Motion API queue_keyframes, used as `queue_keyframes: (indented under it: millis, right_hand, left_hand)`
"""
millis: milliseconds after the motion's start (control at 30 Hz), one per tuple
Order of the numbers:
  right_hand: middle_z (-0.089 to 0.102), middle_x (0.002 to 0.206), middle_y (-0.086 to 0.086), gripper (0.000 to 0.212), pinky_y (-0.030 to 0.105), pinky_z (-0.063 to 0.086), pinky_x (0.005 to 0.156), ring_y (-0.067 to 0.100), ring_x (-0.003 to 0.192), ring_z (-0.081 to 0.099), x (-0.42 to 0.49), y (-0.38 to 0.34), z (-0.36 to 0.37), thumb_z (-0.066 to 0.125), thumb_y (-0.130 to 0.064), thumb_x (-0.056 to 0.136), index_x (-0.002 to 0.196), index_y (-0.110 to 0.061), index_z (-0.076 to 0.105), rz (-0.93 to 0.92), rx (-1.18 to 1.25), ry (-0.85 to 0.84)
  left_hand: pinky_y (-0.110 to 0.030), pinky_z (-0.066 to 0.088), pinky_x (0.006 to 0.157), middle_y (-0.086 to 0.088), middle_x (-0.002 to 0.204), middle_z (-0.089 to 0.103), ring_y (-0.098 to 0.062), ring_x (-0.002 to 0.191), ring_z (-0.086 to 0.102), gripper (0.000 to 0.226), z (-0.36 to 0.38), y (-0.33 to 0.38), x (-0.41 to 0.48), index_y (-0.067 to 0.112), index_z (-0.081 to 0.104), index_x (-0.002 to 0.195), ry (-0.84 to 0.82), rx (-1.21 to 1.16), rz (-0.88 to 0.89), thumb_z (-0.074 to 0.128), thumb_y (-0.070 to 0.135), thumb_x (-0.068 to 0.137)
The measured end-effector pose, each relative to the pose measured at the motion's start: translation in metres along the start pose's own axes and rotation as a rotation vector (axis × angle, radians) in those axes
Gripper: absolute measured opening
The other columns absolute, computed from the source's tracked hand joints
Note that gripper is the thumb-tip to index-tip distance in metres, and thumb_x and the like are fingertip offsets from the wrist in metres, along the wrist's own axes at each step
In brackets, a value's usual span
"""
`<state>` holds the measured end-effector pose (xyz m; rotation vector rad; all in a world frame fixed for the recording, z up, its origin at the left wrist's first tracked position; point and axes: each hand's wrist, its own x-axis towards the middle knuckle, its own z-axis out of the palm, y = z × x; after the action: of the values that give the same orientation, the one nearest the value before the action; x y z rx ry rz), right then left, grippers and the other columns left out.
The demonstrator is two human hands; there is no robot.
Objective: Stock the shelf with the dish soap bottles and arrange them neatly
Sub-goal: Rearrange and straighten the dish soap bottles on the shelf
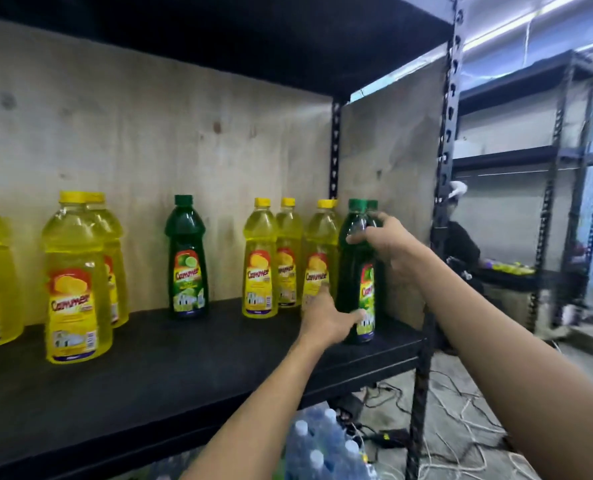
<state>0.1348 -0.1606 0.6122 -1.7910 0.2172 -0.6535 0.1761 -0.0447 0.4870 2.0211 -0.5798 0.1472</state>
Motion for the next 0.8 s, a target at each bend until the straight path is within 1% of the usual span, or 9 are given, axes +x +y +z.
queue_keyframes:
  millis: [67, 133, 233, 367, 467, 567, 633, 733, 800]
  right_hand:
    - [0.064, 0.128, 0.011, 0.080, 0.033, 0.057, 0.081, 0.028, 0.109, 0.065, 0.003, 0.004, -0.005, 0.081, 0.000, 0.075, 0.146, -0.012, 0.045, -0.010, -0.038, -0.057]
    - [0.062, 0.132, 0.012, 0.085, 0.036, 0.057, 0.087, 0.028, 0.114, 0.064, 0.004, 0.007, -0.006, 0.084, -0.007, 0.074, 0.148, -0.015, 0.043, -0.036, -0.107, -0.058]
    - [0.058, 0.139, 0.011, 0.090, 0.044, 0.053, 0.099, 0.028, 0.120, 0.060, -0.003, 0.006, -0.001, 0.088, -0.019, 0.072, 0.150, -0.018, 0.042, -0.112, -0.242, 0.016]
    - [0.060, 0.139, 0.010, 0.092, 0.048, 0.051, 0.101, 0.027, 0.124, 0.059, -0.020, 0.000, 0.028, 0.091, -0.031, 0.066, 0.146, -0.014, 0.047, -0.292, -0.371, 0.088]
    - [0.064, 0.134, 0.009, 0.093, 0.046, 0.052, 0.101, 0.026, 0.120, 0.062, -0.028, -0.013, 0.060, 0.091, -0.041, 0.063, 0.143, -0.017, 0.051, -0.351, -0.374, 0.092]
    - [0.069, 0.125, 0.007, 0.089, 0.043, 0.053, 0.097, 0.027, 0.115, 0.065, -0.032, -0.025, 0.098, 0.090, -0.049, 0.060, 0.137, -0.020, 0.057, -0.393, -0.350, 0.094]
    - [0.071, 0.120, 0.008, 0.087, 0.041, 0.052, 0.096, 0.029, 0.113, 0.065, -0.033, -0.031, 0.130, 0.089, -0.052, 0.059, 0.134, -0.020, 0.057, -0.398, -0.314, 0.082]
    - [0.070, 0.119, 0.008, 0.085, 0.038, 0.052, 0.092, 0.029, 0.113, 0.065, -0.033, -0.035, 0.180, 0.089, -0.050, 0.061, 0.133, -0.019, 0.057, -0.388, -0.239, 0.051]
    - [0.072, 0.116, 0.008, 0.080, 0.036, 0.053, 0.089, 0.030, 0.111, 0.066, -0.031, -0.036, 0.209, 0.089, -0.049, 0.062, 0.130, -0.019, 0.059, -0.380, -0.214, 0.028]
  left_hand:
    - [-0.034, 0.042, 0.102, -0.006, 0.145, 0.049, -0.026, 0.133, 0.047, 0.085, 0.013, 0.000, 0.002, 0.017, 0.035, 0.148, 0.028, 0.025, -0.020, 0.078, 0.042, 0.079]
    - [-0.036, 0.044, 0.102, -0.007, 0.142, 0.051, -0.027, 0.130, 0.050, 0.077, 0.020, -0.004, 0.002, 0.016, 0.040, 0.142, 0.061, 0.026, -0.020, 0.078, 0.041, 0.080]
    - [-0.037, 0.044, 0.100, -0.007, 0.140, 0.053, -0.027, 0.128, 0.051, 0.071, 0.026, -0.012, -0.002, 0.016, 0.043, 0.138, 0.081, 0.015, -0.014, 0.076, 0.043, 0.082]
    - [-0.037, 0.041, 0.103, -0.007, 0.142, 0.052, -0.026, 0.131, 0.048, 0.071, 0.017, -0.022, -0.009, 0.018, 0.041, 0.141, 0.115, 0.021, -0.014, 0.073, 0.044, 0.084]
    - [-0.030, 0.038, 0.102, -0.003, 0.143, 0.052, -0.022, 0.133, 0.048, 0.071, -0.015, -0.041, -0.015, 0.019, 0.040, 0.144, 0.163, -0.030, 0.003, 0.072, 0.043, 0.085]
    - [-0.026, 0.036, 0.103, 0.001, 0.147, 0.049, -0.018, 0.136, 0.045, 0.081, -0.067, -0.068, -0.021, 0.019, 0.031, 0.151, 0.197, -0.021, -0.011, 0.072, 0.043, 0.086]
    - [-0.026, 0.035, 0.106, 0.001, 0.148, 0.048, -0.017, 0.137, 0.044, 0.083, -0.105, -0.086, -0.024, 0.019, 0.027, 0.154, 0.204, 0.013, -0.026, 0.072, 0.040, 0.087]
    - [-0.024, 0.036, 0.106, 0.000, 0.147, 0.050, -0.015, 0.134, 0.046, 0.077, -0.152, -0.111, -0.027, 0.016, 0.029, 0.153, 0.224, 0.022, -0.076, 0.071, 0.031, 0.090]
    - [-0.031, 0.040, 0.110, -0.002, 0.144, 0.053, -0.016, 0.132, 0.049, 0.072, -0.175, -0.126, -0.028, 0.014, 0.035, 0.150, 0.231, 0.019, -0.114, 0.071, 0.029, 0.090]
